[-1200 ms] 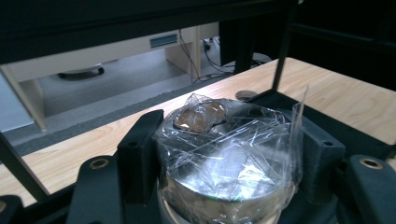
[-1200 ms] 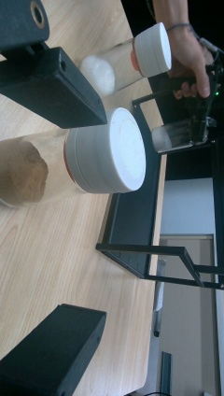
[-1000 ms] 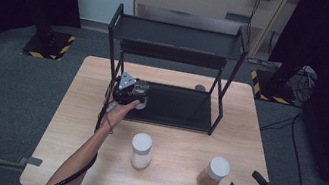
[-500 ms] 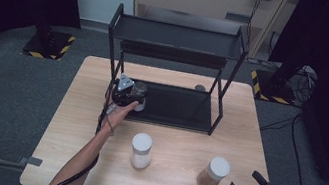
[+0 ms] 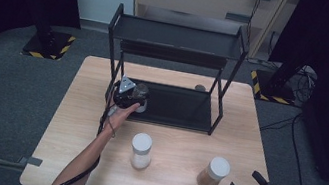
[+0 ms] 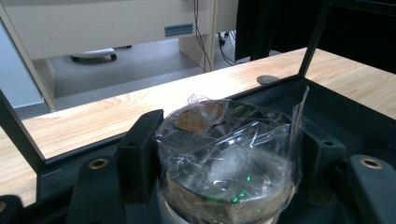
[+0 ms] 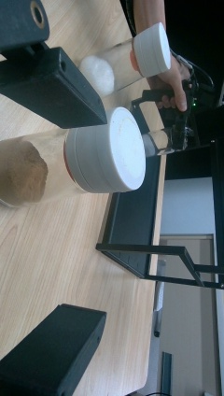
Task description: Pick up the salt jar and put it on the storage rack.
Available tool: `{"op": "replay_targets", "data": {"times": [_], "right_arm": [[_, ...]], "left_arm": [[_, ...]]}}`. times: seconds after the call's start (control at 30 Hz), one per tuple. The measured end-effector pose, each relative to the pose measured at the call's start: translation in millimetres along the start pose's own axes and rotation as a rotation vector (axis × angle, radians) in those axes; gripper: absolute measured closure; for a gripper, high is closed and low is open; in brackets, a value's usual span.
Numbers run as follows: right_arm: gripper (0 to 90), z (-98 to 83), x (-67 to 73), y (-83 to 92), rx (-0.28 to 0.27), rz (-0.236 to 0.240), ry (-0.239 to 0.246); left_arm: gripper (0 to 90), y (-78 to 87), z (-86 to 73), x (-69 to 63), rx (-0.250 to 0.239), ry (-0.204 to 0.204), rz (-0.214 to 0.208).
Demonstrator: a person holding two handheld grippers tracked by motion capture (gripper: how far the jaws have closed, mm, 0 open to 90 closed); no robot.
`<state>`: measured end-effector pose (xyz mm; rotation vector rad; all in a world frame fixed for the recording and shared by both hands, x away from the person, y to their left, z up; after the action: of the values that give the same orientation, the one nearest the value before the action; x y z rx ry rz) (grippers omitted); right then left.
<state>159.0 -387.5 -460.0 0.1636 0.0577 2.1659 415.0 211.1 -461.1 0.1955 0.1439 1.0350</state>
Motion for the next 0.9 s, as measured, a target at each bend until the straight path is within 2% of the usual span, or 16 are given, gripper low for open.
{"op": "replay_targets", "data": {"times": [0.3, 0.4, 0.47, 0.63, 0.8, 0.9], "right_arm": [[6.9, 0.2, 0.4, -0.1, 0.001, 0.002, 0.0], [6.9, 0.3, 0.2, 0.1, 0.0, 0.003, 0.0], [6.9, 0.3, 0.4, 0.0, 0.0, 0.002, 0.0], [6.9, 0.3, 0.6, 0.0, -0.001, 0.003, 0.004], [6.9, 0.3, 0.6, -0.2, -0.001, 0.003, 0.005], [6.9, 0.4, 0.7, -0.1, -0.001, 0.003, 0.005]], "left_arm": [[31.6, 0.4, -0.1, -0.5, -0.002, 0.0, 0.0], [27.9, 0.5, 2.1, -0.4, 0.005, 0.001, 0.001], [19.7, 0.8, 4.0, -1.0, 0.003, 0.002, 0.005], [9.6, 1.6, 11.2, 1.6, 0.002, 0.019, -0.001], [7.0, 6.1, 23.6, 5.0, -0.015, 0.005, -0.03], [5.0, 7.5, 27.7, 5.4, -0.021, 0.013, -0.037]]}}
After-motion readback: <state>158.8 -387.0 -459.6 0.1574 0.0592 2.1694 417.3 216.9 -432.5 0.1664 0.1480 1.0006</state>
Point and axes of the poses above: each handheld gripper's, and its own axes: y roughly backward along the jaws, z roughly out of its top, x roughly to its left, the point moved 3 cm from there along -y, roughly forward along the jaws, and after that the axes turned 5 degrees about -x, right-handed, at the moved point
